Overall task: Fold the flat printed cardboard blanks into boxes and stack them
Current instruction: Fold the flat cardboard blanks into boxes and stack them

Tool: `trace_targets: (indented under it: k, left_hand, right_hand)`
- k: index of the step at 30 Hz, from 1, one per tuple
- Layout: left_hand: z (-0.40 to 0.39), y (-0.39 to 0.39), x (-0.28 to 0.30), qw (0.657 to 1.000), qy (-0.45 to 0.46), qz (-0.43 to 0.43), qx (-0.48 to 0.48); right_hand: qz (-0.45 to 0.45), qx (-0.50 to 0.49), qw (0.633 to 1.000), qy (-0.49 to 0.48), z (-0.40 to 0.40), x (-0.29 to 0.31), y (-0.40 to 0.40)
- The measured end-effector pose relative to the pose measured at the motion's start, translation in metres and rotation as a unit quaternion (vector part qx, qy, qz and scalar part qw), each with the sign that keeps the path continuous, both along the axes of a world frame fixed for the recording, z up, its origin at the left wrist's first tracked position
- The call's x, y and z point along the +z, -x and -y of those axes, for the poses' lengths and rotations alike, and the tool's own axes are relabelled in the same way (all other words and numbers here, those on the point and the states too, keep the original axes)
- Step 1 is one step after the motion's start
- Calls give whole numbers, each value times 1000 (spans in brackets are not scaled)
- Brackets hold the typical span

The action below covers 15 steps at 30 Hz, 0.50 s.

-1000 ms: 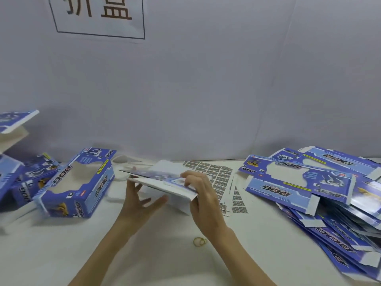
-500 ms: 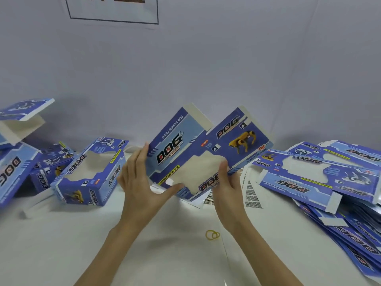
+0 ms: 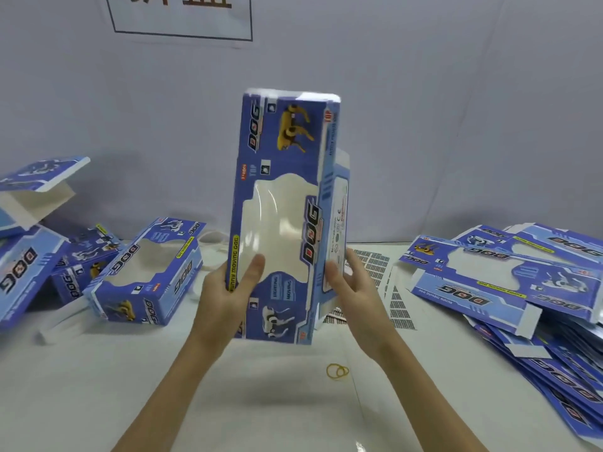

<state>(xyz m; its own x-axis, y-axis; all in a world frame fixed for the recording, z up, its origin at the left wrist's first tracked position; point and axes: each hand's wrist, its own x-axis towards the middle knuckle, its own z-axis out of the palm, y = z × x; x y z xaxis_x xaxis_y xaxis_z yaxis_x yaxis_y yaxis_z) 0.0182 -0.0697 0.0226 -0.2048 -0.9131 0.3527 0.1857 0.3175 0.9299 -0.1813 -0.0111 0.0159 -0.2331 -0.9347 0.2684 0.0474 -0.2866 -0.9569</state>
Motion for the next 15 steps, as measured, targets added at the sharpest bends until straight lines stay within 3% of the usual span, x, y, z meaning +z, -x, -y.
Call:
trace_targets:
  k: [6,10,12,15]
  left_hand:
    - [11,-14,2,984,-158,73,-32]
    - [13,-21,2,963,-197,154,-95]
    - [15,-26,2,952,-229,142,-147]
    - [17,-32,4,934,-267,18,-238]
  right_hand:
    - [56,64,993,-85,-2,1,11]
    - [89,29,988,-127,3,-7,10]
    - [93,24,985,-144,4,-10,11]
    - [70,39,977,-195,3,-17,10]
